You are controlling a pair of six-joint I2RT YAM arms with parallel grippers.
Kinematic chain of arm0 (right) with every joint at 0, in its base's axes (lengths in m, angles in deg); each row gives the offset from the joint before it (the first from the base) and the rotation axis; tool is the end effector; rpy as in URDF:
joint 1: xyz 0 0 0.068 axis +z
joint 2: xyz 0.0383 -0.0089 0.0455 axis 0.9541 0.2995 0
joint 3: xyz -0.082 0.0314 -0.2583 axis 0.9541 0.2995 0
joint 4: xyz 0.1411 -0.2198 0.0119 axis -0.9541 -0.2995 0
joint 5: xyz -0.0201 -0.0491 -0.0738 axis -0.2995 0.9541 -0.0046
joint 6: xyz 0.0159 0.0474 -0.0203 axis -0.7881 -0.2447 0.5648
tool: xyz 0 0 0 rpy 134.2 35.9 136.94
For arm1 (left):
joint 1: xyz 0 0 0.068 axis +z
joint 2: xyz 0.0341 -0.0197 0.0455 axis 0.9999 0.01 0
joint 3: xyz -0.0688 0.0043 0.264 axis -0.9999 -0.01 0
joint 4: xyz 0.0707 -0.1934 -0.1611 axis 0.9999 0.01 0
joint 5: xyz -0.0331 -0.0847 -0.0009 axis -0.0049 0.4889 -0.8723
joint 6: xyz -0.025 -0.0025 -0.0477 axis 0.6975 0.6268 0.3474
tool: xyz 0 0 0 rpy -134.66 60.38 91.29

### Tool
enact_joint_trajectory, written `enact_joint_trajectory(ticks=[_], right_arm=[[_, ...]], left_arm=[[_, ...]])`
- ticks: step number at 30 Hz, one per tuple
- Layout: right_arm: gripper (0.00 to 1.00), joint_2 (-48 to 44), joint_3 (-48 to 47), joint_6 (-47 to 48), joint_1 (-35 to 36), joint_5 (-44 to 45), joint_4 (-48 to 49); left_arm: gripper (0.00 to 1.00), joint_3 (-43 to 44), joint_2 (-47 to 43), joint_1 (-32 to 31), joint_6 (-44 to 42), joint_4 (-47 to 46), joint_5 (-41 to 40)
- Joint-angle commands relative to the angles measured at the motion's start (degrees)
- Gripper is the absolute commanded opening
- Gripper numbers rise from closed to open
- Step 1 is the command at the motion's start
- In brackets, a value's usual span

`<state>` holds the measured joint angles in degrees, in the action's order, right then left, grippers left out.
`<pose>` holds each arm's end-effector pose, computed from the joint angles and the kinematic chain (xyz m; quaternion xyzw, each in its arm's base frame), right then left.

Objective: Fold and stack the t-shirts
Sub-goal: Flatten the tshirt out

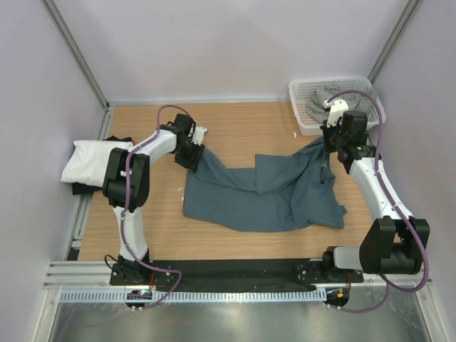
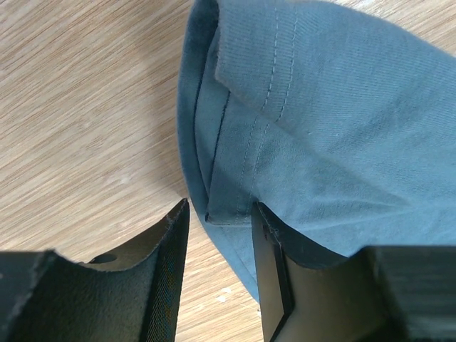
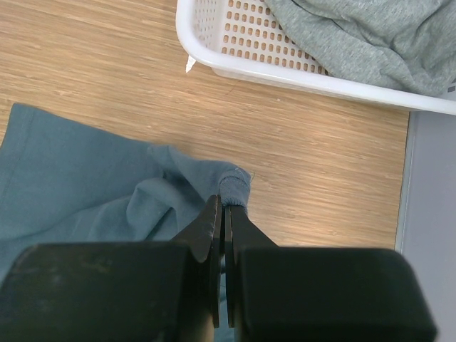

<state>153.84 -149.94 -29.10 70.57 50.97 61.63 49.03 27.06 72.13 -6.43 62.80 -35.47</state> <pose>0.2999 -0.0077 0.3060 -0.1249 0.8652 -0.0402 0.4840 0.3927 -0.1283 0.1714 0.2113 0.9588 -0.0960 0.1635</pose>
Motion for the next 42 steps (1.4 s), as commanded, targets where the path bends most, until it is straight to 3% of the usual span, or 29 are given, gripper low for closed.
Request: enact_joint_trajectory(ticks=[1, 19, 22, 23, 24, 33, 34, 37, 42], right_arm=[[0.01, -2.3, 0.1, 0.3, -0.1, -0.2, 3.3], [0.01, -2.7, 1.3, 0.6, -0.1, 0.0, 4.3], [0.01, -2.9, 1.6, 0.8, -0.2, 0.2, 4.3], [0.01, -3.0, 1.6, 0.8, -0.3, 0.3, 4.3], [0.01, -3.1, 1.6, 0.8, -0.4, 0.3, 4.3], [0.01, -3.1, 2.3, 0.2, -0.8, -0.1, 4.9], [0.01, -3.1, 2.1, 0.2, -0.8, -0.1, 4.9], [0.01, -3.1, 1.9, 0.5, -0.8, 0.0, 4.8], [0.01, -3.3, 2.1, 0.6, -0.8, 0.1, 4.8]], left_arm=[[0.41, -0.1, -2.8, -0.3, 0.7, -1.4, -0.5], [0.21, -0.3, -2.6, -0.5, 0.7, -1.3, 0.0], [0.09, -0.7, -3.9, -0.6, 0.7, -1.4, -1.1], [0.01, -1.0, -4.4, -0.6, 0.7, -1.4, -2.2], [0.00, -1.1, -5.1, -0.5, 0.7, -1.4, -3.0], [0.00, -0.6, -10.9, -0.4, -1.1, -1.2, -8.1], [0.02, -0.7, -10.8, -0.5, -1.2, -1.0, -8.5], [0.30, -0.5, -9.9, -0.5, -1.3, -0.1, -8.7], [0.26, -0.6, -9.0, -0.5, -0.3, 0.1, -6.1]])
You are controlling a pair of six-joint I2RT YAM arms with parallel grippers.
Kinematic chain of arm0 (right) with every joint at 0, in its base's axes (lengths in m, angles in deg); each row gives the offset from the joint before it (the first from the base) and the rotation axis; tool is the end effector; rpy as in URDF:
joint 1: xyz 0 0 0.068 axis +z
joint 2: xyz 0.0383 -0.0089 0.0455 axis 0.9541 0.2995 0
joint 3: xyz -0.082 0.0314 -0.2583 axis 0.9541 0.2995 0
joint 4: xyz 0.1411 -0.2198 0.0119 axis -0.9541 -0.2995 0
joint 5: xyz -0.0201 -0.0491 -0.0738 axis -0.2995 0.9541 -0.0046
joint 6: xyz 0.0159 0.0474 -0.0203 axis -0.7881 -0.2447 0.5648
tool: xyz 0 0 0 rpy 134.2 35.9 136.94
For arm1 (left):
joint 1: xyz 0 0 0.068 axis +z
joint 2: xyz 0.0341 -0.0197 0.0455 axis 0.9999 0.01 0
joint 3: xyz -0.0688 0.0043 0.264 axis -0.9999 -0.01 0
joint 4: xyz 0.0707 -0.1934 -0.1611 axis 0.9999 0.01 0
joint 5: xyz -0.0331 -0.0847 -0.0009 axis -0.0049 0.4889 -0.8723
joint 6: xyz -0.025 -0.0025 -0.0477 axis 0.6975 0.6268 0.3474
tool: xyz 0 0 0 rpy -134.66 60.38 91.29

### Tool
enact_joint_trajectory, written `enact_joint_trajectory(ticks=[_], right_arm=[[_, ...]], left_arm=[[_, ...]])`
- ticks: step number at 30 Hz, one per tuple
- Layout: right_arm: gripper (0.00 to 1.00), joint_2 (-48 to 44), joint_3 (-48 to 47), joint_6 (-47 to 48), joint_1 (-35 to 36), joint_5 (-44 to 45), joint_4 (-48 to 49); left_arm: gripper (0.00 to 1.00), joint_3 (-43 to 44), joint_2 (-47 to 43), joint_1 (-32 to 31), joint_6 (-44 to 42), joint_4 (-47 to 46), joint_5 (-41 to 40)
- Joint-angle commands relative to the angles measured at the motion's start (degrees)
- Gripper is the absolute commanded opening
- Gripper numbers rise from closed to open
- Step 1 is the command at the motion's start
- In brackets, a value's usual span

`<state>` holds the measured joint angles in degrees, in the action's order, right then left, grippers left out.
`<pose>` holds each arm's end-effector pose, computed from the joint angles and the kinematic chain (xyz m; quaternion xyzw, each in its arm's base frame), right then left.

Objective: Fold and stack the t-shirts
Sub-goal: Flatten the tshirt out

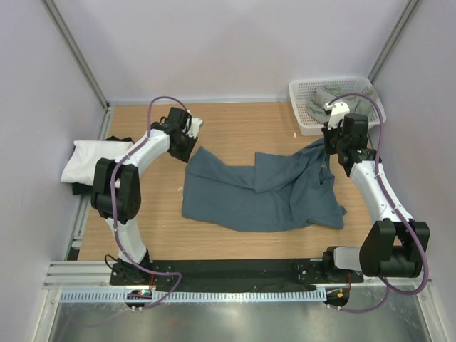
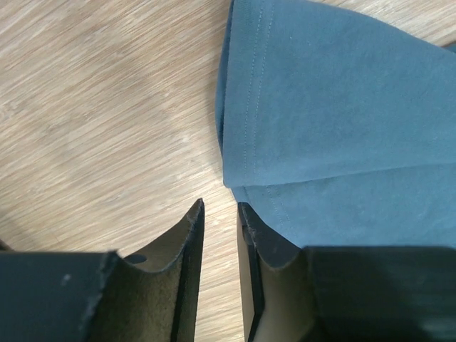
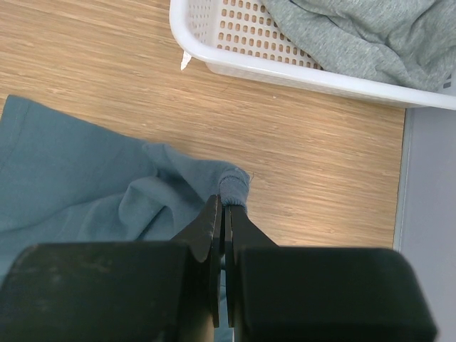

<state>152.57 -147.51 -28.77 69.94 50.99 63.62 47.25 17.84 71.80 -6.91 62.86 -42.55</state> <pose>0.2948 -0.0107 0.3008 -0.1224 0.8620 -0.0456 0.4898 0.3756 -0.1208 0.2239 0.2067 0.9494 -0.0413 0.2329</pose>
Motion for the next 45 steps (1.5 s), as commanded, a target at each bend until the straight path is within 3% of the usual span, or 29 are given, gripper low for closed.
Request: enact_joint_trajectory(ticks=[1, 5, 17, 20, 24, 26, 32, 40, 42, 43, 45], right_arm=[[0.01, -2.1, -0.3, 0.3, -0.2, 0.1, 2.9], [0.01, -2.5, 0.0, 0.3, -0.4, 0.1, 2.9], [0.01, -3.0, 0.6, 0.3, -1.1, 0.3, 2.4], [0.01, -3.2, 1.2, 0.2, -1.1, 0.1, 2.6], [0.01, -2.9, 1.1, 0.3, -1.2, 0.0, 2.9], [0.01, -2.7, 0.9, 0.5, -1.2, 0.2, 2.9], [0.01, -3.8, 0.7, 0.7, -2.7, 2.1, 2.6], [0.01, -8.0, 11.3, 1.4, -3.3, 0.2, -0.8], [0.08, -8.5, 12.9, 2.4, -3.4, -1.2, -3.6], [0.21, -8.5, 13.0, 4.7, -3.4, -3.6, -5.3], [0.31, -9.0, 12.1, 6.7, -3.3, -5.0, -8.5]], left_arm=[[0.23, 1.2, 0.5, -0.2, 0.1, 0.2, 1.6], [0.30, 1.7, 2.6, -0.1, 0.7, 0.3, 1.8], [0.27, 5.5, 9.8, 0.0, 0.3, 1.2, 3.9], [0.22, 5.3, 9.5, 0.0, 0.2, 1.3, 4.2], [0.04, 4.6, 8.3, 0.0, 0.1, 1.2, 4.2], [0.00, 4.4, 7.2, 0.0, -0.1, 1.6, 3.2], [0.00, 2.9, -1.5, 0.6, -2.3, 1.0, -1.0], [0.00, 3.2, -3.7, 0.6, -2.6, 1.9, -1.6], [0.00, 3.5, -3.2, 0.6, -2.5, 1.9, -1.4], [0.00, 3.8, -3.1, 0.6, -2.3, 1.9, -1.2], [0.00, 4.7, -2.7, 0.8, -1.9, 2.4, -0.9]])
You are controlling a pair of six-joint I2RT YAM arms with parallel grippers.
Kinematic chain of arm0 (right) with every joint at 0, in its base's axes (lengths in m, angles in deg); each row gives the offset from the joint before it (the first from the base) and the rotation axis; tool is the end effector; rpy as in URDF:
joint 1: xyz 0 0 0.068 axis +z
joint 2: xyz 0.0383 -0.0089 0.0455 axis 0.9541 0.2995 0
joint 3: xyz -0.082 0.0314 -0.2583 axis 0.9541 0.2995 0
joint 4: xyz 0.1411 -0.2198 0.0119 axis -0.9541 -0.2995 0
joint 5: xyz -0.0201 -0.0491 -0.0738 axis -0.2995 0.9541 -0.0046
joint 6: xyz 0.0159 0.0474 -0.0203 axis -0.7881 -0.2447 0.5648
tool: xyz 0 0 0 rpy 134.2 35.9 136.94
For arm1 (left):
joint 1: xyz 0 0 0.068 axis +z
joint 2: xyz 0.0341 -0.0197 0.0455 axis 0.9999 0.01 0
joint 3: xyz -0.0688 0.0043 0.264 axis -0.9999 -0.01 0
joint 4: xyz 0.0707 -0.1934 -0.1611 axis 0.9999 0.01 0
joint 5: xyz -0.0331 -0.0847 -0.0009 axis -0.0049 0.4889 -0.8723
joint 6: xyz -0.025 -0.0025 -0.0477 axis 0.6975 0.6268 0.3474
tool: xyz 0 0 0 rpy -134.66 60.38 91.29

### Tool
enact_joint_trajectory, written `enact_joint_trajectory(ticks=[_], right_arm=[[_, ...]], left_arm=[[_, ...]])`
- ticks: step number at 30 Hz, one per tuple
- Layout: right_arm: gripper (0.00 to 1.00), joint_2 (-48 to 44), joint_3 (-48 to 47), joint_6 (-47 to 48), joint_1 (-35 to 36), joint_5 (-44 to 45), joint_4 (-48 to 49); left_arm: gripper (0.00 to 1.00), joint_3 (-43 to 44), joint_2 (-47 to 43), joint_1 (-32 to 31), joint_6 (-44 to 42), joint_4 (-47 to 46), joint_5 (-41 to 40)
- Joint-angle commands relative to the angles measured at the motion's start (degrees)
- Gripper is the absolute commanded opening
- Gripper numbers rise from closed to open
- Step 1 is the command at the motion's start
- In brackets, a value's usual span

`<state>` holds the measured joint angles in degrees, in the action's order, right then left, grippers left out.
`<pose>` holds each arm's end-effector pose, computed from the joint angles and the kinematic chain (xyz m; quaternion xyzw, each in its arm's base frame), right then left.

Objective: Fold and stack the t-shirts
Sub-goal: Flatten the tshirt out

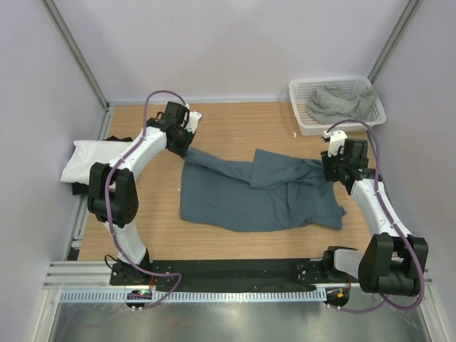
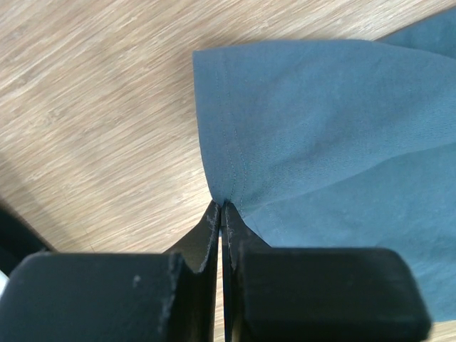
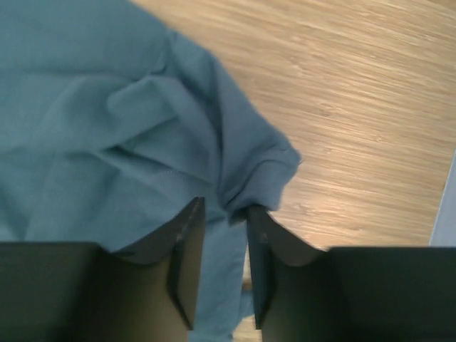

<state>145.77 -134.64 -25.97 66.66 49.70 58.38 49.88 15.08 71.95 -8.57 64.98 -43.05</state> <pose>0.2489 -0.0222 0.2468 -0.1247 0.9057 -0.0406 0.4031 0.3725 -0.1184 0.2538 0.2170 0.9398 -0.0356 0.2614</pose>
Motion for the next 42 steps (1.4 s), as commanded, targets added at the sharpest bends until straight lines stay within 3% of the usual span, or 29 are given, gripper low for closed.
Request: enact_joint_trajectory(ticks=[1, 7, 15, 25, 33, 42], right_arm=[[0.38, -2.7, -1.4, 4.4, -0.1, -3.6, -3.3], [0.52, 3.6, -11.0, 3.7, -0.1, -10.3, -3.6], [0.52, 23.0, -27.2, 1.7, 1.8, -21.1, -5.7], [0.44, 48.1, -54.9, 8.3, 15.7, -23.0, -18.9], [0.37, 57.9, -62.6, 12.0, 20.3, -19.8, -18.8], [0.38, 64.4, -67.7, 13.4, 21.0, -18.3, -22.0]], left_arm=[[0.00, 2.3, 0.1, 0.7, -0.2, 0.2, -0.4], [0.00, 2.3, 0.8, 0.7, 0.2, 0.2, -0.1], [0.00, 0.7, -0.6, -0.3, 0.7, 0.2, -0.3], [0.00, -0.4, 0.0, -0.7, 1.3, 0.0, 0.6], [0.00, -1.1, 0.2, -0.7, 0.9, -0.2, -0.8], [0.00, 0.0, 2.2, -0.6, 0.9, 0.0, -1.0]])
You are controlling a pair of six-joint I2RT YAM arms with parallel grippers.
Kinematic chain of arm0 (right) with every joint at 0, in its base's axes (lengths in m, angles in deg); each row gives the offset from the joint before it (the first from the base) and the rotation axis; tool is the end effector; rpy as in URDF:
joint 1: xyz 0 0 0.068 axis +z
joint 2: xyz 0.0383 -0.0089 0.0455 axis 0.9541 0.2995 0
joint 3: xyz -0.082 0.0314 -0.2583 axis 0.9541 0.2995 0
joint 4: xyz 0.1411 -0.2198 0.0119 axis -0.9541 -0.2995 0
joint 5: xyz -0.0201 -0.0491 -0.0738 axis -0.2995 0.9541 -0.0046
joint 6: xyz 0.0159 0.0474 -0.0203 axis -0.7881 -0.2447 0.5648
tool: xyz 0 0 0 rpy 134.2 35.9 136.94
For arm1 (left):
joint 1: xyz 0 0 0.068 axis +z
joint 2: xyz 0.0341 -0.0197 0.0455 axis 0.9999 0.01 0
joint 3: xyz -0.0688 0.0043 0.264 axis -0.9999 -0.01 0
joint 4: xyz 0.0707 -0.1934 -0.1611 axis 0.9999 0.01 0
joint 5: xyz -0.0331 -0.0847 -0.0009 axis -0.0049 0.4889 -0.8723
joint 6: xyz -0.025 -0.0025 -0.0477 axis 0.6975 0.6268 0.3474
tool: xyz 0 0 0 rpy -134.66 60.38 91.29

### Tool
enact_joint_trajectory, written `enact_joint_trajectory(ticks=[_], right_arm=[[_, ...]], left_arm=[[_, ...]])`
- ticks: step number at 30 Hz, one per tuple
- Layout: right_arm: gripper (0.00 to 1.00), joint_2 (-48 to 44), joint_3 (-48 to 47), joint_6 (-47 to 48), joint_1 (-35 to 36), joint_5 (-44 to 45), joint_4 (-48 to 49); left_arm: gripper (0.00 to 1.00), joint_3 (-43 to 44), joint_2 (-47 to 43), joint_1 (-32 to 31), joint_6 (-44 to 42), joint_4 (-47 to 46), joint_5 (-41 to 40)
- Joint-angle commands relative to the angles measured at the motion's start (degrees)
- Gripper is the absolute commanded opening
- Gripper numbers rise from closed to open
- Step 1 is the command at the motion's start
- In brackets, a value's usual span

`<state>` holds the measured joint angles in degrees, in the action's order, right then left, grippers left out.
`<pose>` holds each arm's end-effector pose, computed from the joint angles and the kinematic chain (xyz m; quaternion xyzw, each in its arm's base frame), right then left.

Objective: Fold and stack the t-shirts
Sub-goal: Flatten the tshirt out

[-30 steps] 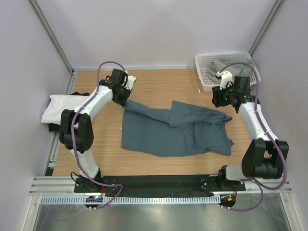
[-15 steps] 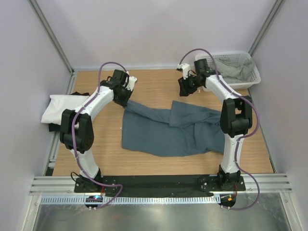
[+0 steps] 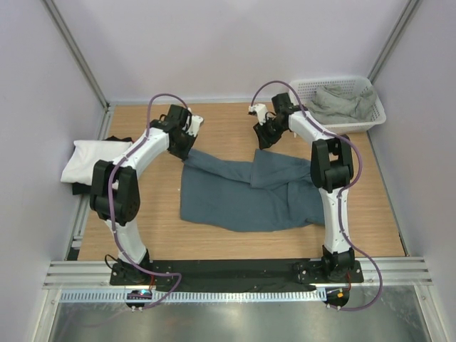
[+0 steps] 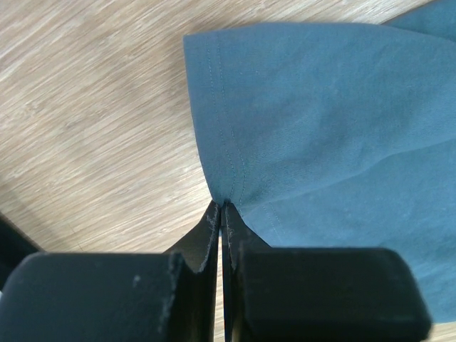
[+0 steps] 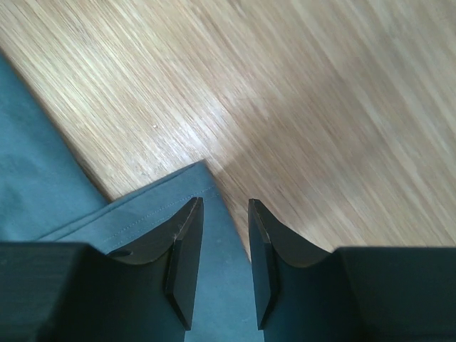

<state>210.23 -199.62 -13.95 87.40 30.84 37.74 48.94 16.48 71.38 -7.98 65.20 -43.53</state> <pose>0.4755 0.1412 0.1801 -0.4163 0.8543 0.1738 0.2583 0.3723 -0.1221 0.2395 0.2168 0.9457 -0.0323 0.2399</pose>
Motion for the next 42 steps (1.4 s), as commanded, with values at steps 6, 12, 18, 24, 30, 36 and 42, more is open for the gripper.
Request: enact_joint_trajectory(ticks=[6, 12, 18, 24, 30, 36, 42], right_arm=[[0.38, 1.4, -3.6, 1.6, 1.1, 0.4, -1.5], [0.38, 1.7, -3.4, 1.6, 1.8, -0.4, -1.9], [0.38, 2.4, -3.3, 1.5, 2.1, -0.1, -1.5], [0.36, 4.2, -3.5, 1.2, 2.3, 0.3, -0.5], [0.03, 4.2, -3.8, 1.4, 2.9, 1.4, -0.1], [0.01, -1.3, -2.3, 1.1, 1.9, 2.7, -0.3], [0.01, -9.3, -1.4, -0.1, 1.3, 3.9, -0.6]], left_arm=[[0.00, 1.3, 1.6, -0.1, 0.5, -0.1, -0.4], [0.00, 1.6, 2.3, -0.1, 0.6, -0.1, -0.3], [0.00, 2.0, 2.5, -0.2, 0.6, 0.0, -0.5], [0.00, 1.7, 2.4, -0.1, 0.5, 0.0, -0.7], [0.00, 2.1, 2.5, -0.1, 0.3, 0.1, -0.8], [0.00, 2.4, 2.3, -0.2, 0.2, 0.1, -0.7], [0.00, 4.7, 2.1, 0.2, -0.7, 0.6, -2.4]])
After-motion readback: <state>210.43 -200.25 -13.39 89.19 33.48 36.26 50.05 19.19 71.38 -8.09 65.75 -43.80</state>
